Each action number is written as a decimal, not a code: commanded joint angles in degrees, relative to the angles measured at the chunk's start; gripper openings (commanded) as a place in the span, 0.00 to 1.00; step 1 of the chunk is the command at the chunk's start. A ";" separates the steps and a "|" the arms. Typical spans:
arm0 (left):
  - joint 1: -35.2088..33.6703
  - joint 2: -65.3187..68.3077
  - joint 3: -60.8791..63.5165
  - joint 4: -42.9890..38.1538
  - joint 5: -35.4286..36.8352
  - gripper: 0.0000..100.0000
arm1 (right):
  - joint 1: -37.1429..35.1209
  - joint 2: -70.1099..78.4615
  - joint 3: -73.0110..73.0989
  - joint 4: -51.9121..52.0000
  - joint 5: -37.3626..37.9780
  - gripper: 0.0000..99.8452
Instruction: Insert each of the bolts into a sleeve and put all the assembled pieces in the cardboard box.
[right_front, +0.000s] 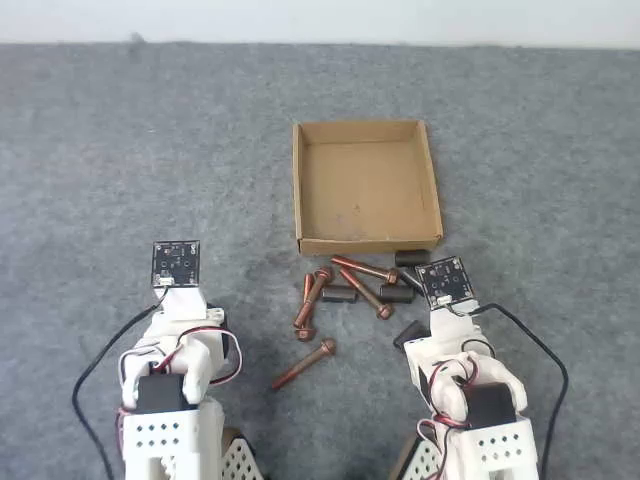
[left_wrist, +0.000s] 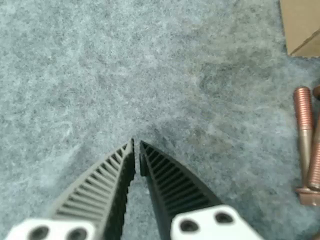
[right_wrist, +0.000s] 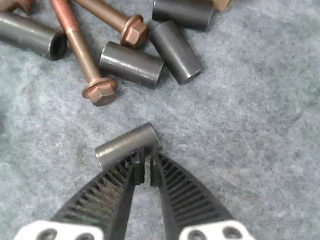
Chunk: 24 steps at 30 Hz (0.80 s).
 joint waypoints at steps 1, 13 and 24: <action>0.18 -1.23 -1.80 0.18 -0.53 0.01 | -0.57 -0.04 0.70 0.22 0.18 0.01; 0.18 -1.23 -1.80 0.18 -0.53 0.01 | 1.27 -0.04 0.18 -2.33 0.53 0.01; 0.18 -1.23 -1.80 0.18 -0.53 0.01 | 1.45 0.57 -4.40 -9.27 -3.08 0.01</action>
